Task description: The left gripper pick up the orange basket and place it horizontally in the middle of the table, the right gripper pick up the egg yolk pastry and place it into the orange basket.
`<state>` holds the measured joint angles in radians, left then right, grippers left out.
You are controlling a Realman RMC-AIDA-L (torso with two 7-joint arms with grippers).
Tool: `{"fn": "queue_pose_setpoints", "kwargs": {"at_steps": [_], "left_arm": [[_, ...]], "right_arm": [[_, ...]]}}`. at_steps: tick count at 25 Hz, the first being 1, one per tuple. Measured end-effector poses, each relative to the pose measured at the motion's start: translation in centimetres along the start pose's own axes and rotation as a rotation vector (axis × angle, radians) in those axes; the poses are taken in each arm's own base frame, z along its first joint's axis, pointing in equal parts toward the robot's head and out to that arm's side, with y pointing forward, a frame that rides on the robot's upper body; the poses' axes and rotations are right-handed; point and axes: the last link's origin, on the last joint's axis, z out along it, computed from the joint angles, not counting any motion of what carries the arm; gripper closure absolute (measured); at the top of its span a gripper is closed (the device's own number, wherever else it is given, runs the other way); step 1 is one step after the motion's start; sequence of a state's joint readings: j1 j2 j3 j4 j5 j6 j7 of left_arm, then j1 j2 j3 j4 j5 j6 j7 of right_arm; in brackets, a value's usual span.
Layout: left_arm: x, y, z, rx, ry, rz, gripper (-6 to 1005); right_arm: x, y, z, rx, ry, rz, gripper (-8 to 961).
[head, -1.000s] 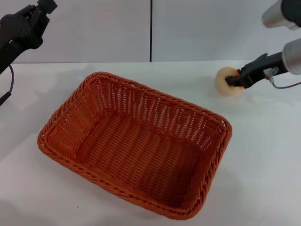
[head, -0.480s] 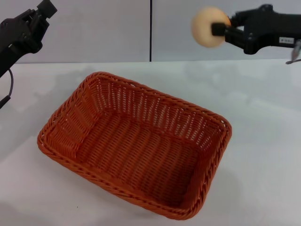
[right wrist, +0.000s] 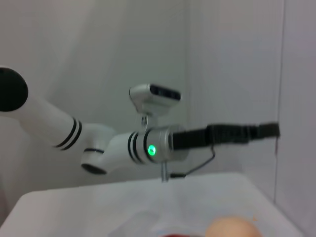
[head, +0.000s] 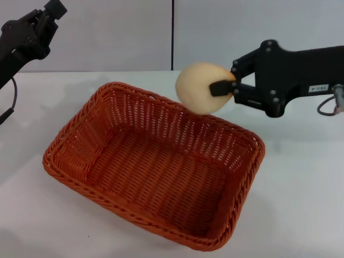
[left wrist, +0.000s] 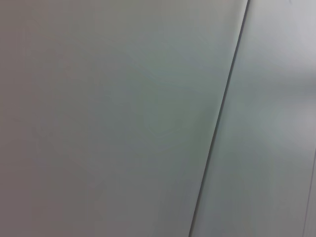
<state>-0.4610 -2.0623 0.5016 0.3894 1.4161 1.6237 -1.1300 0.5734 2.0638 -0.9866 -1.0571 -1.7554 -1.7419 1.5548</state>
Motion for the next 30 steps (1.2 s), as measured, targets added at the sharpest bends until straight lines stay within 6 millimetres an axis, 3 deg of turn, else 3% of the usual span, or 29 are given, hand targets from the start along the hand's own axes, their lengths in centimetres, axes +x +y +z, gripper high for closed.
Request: {"fn": "queue_pose_setpoints", "kwargs": {"at_steps": [5, 16, 19, 20, 25, 27, 28, 29, 30], "left_arm": [[0.0, 0.0, 0.0, -0.002, -0.002, 0.000, 1000], [-0.1, 0.2, 0.0, -0.010, -0.001, -0.001, 1000], [-0.1, 0.3, -0.1, -0.013, 0.001, -0.002, 1000], [0.0, 0.3, -0.2, -0.015, 0.003, -0.002, 1000], [0.0, 0.3, -0.4, -0.011, 0.005, 0.011, 1000], [0.0, 0.3, -0.5, -0.009, 0.007, 0.019, 1000], [0.0, 0.3, -0.5, -0.009, 0.008, 0.021, 1000], [0.0, 0.3, -0.5, -0.009, 0.008, 0.021, 1000], [0.0, 0.3, -0.5, -0.009, 0.009, 0.022, 1000]], "right_arm": [[0.4, -0.2, 0.6, -0.013, 0.042, 0.051, 892], [0.6, -0.3, 0.0, 0.025, 0.011, 0.054, 492], [0.8, -0.4, -1.0, 0.075, -0.058, 0.034, 320], [1.4, -0.4, -1.9, 0.136, -0.137, 0.022, 263], [3.8, 0.0, -4.7, 0.356, -0.373, -0.024, 241], [5.3, 0.3, -6.9, 0.537, -0.499, -0.073, 231], [6.8, 0.8, -9.1, 0.745, -0.624, -0.117, 227], [6.8, 0.8, -9.1, 0.745, -0.624, -0.117, 227], [7.7, 1.3, -10.4, 0.875, -0.691, -0.134, 227]]}}
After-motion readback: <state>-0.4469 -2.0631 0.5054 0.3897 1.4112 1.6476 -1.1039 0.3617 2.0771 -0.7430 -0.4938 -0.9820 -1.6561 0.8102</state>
